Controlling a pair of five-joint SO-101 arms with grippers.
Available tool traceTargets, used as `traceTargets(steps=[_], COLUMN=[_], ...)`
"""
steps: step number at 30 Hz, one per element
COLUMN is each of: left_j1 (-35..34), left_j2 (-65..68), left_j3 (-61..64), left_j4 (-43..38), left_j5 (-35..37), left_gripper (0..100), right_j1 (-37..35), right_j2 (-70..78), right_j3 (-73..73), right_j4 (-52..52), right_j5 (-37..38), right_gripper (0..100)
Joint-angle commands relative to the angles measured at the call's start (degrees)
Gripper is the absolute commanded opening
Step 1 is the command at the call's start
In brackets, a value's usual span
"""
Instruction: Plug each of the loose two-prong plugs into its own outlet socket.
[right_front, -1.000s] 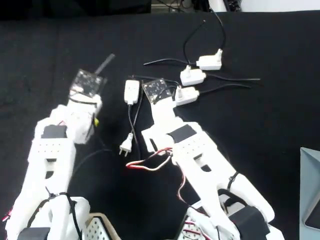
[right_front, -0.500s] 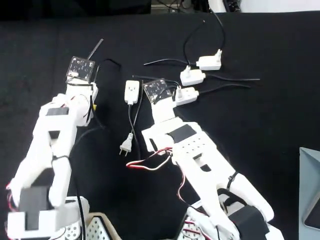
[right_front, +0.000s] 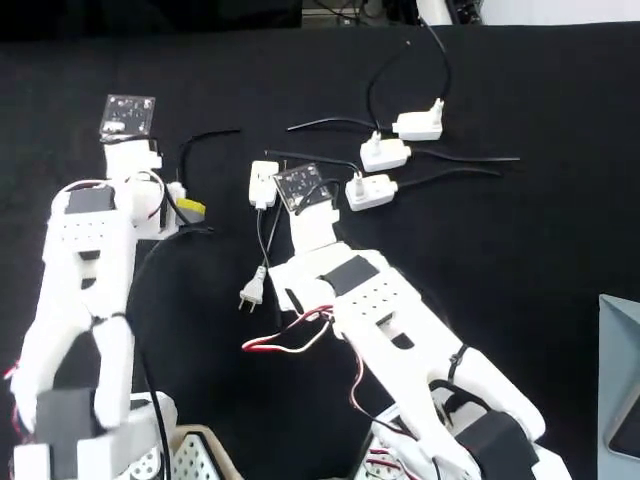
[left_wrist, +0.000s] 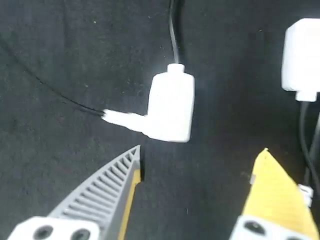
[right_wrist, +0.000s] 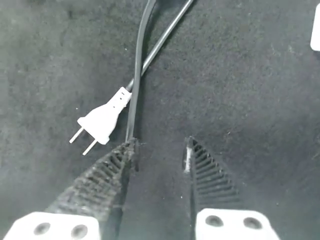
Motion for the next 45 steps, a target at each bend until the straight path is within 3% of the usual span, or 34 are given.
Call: traceTargets(steps=[1,5,10,13,22,27,31,41,45], left_j1=[2.8,6.9,10.0,11.7,14.6,15.9,17.5,18.0,18.1], left_j2=[-6.7,-8.7,-6.9,-0.9,24.9,33.1,37.9,44.5,39.9], left_j3=[-1.5,2.0,7.3,5.5,-14.5,-24.2,-28.7,-32.7,-34.2], left_j4=[3.7,2.4,-11.1,-14.8,-14.9,-14.9,-14.9,-14.3,-7.3], left_j5=[1.2,6.7,12.0,12.2,12.5,17.5,17.2,9.1,9.1], left_gripper=[34,34,34,34,34,34,34,13,8], right_j1=[0.4,6.4,12.6,13.4,13.3,13.3,13.3,13.3,13.3], right_j2=[-2.2,-2.2,-2.2,-2.2,-1.9,-1.8,-1.8,-1.8,-1.8], right_j3=[-1.5,-2.0,-3.2,-3.5,-3.5,-3.3,-3.3,-3.2,-3.1], right_j4=[-0.5,-0.4,-0.5,-0.5,-0.5,-0.5,-0.6,-0.6,-0.6], right_j5=[-1.2,-0.8,1.2,1.2,1.2,1.2,1.2,1.2,1.2], right_gripper=[14.5,14.5,14.5,14.5,14.5,14.5,14.5,14.5,14.4])
